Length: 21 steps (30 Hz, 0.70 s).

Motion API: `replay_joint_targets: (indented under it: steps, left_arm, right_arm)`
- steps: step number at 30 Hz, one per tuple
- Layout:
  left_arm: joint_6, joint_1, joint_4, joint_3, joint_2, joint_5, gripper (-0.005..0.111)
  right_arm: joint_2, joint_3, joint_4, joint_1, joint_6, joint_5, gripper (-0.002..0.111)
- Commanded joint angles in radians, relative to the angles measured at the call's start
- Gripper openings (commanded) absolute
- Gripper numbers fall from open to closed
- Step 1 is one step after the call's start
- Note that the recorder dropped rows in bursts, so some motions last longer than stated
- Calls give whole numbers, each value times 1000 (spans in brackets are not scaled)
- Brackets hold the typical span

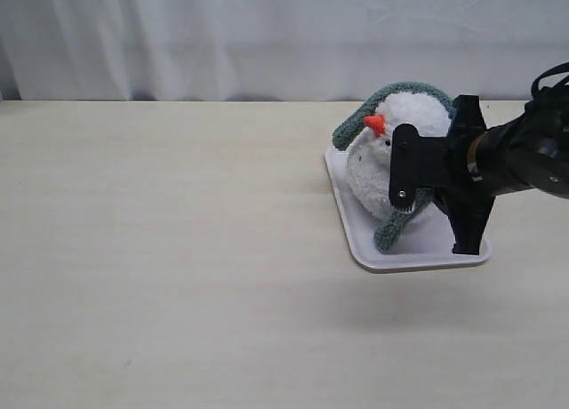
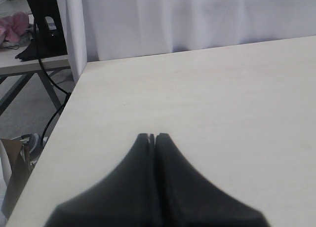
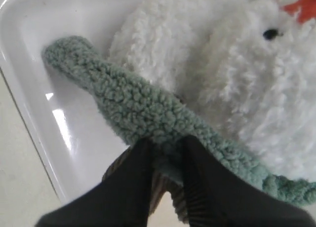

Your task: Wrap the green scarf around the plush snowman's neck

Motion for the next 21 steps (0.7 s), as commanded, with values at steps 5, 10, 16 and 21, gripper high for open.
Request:
replay_joint_targets:
  steps: [5,10,16,21]
  left_arm:
    - [-2,2,-2,2,-2,-9,0]
    - [-2,2,-2,2,-2,-9,0]
    - [-2,2,-2,2,-2,-9,0]
    - [-2,2,-2,2,-2,-9,0]
  right_arm:
    - [5,-12,-19,3,15,-8,5]
    - [5,-33,-19,3,90,-57,5]
    - [5,-33,-19,3,160,-121,5]
    - [5,-33,-8,3,188,-115,5]
